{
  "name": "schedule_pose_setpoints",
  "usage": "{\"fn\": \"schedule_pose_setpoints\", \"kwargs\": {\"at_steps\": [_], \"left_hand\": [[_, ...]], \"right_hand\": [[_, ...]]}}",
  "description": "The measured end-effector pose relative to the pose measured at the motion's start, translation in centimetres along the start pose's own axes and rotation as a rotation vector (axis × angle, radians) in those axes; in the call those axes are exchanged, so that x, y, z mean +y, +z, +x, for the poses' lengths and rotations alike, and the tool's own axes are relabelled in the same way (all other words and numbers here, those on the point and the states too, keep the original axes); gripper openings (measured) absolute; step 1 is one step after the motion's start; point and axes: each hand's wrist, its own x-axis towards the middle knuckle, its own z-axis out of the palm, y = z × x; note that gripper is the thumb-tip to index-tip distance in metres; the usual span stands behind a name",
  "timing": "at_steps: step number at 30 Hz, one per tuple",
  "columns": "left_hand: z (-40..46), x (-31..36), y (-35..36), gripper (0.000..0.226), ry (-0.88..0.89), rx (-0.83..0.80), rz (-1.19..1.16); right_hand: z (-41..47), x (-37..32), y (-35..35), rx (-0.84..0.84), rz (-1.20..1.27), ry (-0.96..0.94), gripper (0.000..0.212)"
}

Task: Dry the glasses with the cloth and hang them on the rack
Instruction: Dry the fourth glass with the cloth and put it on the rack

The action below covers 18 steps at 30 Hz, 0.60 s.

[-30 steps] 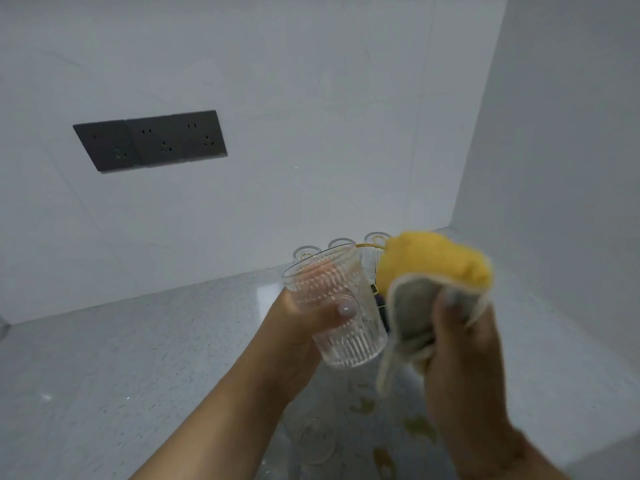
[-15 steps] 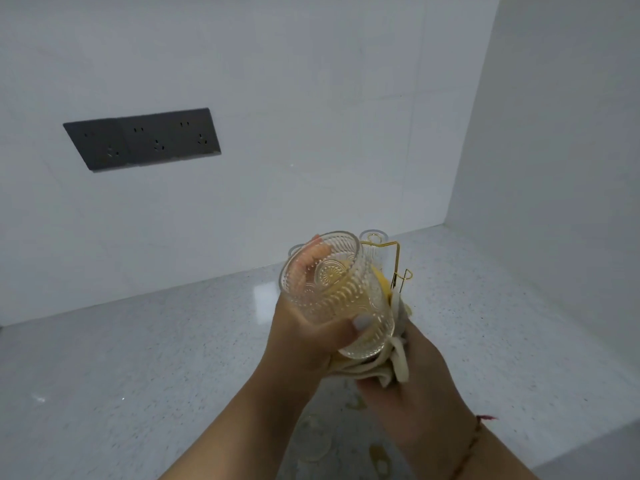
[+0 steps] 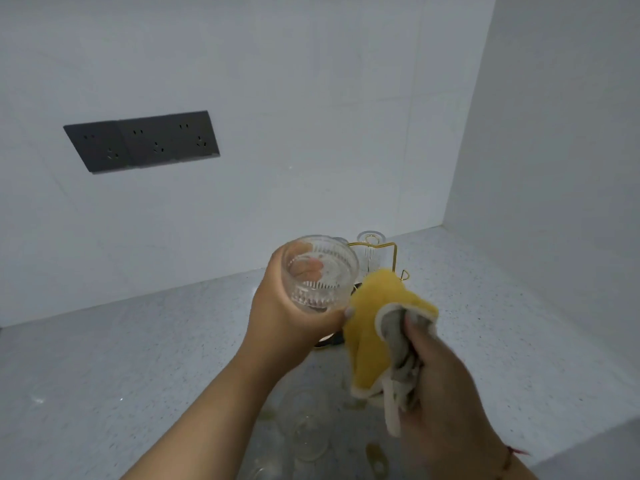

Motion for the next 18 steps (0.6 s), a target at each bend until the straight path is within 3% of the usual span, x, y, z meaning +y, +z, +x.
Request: {"fn": "schedule_pose_setpoints", "kwargs": {"at_steps": [3,6,9,12,15,18], "left_hand": [[-0.4,-0.2,-0.1,0.068,-0.109,-0.160,0.118],[-0.2,0.2,0.1,0.062,-0.223,-0.306,0.136],[0.4,0.9,-0.1,0.045,-0.261,-0.492,0.100],[0.4,1.4,-0.4,0.044,-0.344,-0.634,-0.020],[0.1,0.5,0.0,0.052,-0.428,-0.700,-0.166],[-0.6,-0.5,0.2,0.068,-0.553,-0.687,-0.414]], "right_hand": [[0.0,-1.7,0.2,-0.014,-0.261,-0.313,0.051],[0.3,-2.6,-0.1,-0.089,-0.642,-0.477,0.048],[0.4,-3.0,0.3,-0.285,-0.906,-0.541,0.038],[0.5,-3.5,0.3,-0.361,-0.943,-0.496,0.021],[0.8,-3.1,0.2,-0.218,-0.947,-0.538,0.014],[1.4,-2.4,0.0,-0.017,-0.831,-0.525,0.025]]}}
